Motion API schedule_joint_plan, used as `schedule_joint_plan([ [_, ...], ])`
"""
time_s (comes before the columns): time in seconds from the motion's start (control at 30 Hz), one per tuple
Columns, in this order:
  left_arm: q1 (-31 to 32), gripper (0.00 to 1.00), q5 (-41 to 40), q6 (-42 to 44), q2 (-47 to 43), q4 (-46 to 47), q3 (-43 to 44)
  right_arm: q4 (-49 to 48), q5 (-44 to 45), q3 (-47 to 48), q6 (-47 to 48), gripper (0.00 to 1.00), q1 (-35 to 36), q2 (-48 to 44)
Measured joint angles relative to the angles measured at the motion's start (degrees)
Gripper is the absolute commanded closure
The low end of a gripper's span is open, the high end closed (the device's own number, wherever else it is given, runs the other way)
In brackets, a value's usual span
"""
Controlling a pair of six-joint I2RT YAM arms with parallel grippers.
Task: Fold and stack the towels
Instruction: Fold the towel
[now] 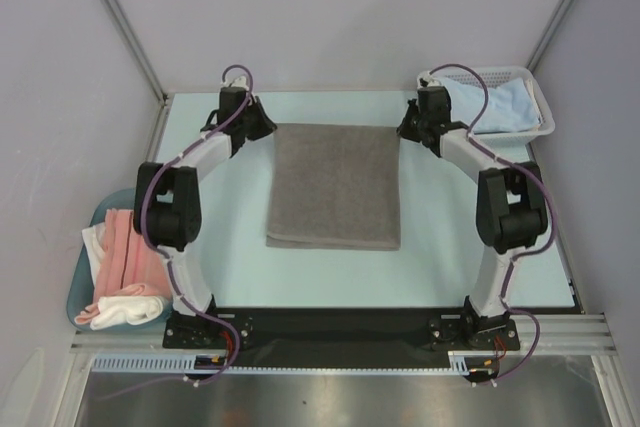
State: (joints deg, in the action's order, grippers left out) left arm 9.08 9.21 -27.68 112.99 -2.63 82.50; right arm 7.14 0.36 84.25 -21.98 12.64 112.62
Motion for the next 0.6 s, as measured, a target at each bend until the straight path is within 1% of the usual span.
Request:
schedule_joint_plan([
  [0.23, 0.0, 1.0, -0.7, -3.4, -10.9, 0.9, -12.4, -3.2, -0.7, -14.3, -1.8, 1.0, 1.9, -13.4],
  [0.43, 1.1, 1.0, -3.5, -5.5, -17.8, -1.3, -22.4, -3.0, 0.2, -24.6, -3.2, 1.0, 4.7, -21.1],
  [0.6, 2.9, 1.0, -4.9, -7.1, -25.0, -1.8, -30.5, -2.6, 0.8, -30.4, -4.8, 1.0, 5.4, -26.9],
])
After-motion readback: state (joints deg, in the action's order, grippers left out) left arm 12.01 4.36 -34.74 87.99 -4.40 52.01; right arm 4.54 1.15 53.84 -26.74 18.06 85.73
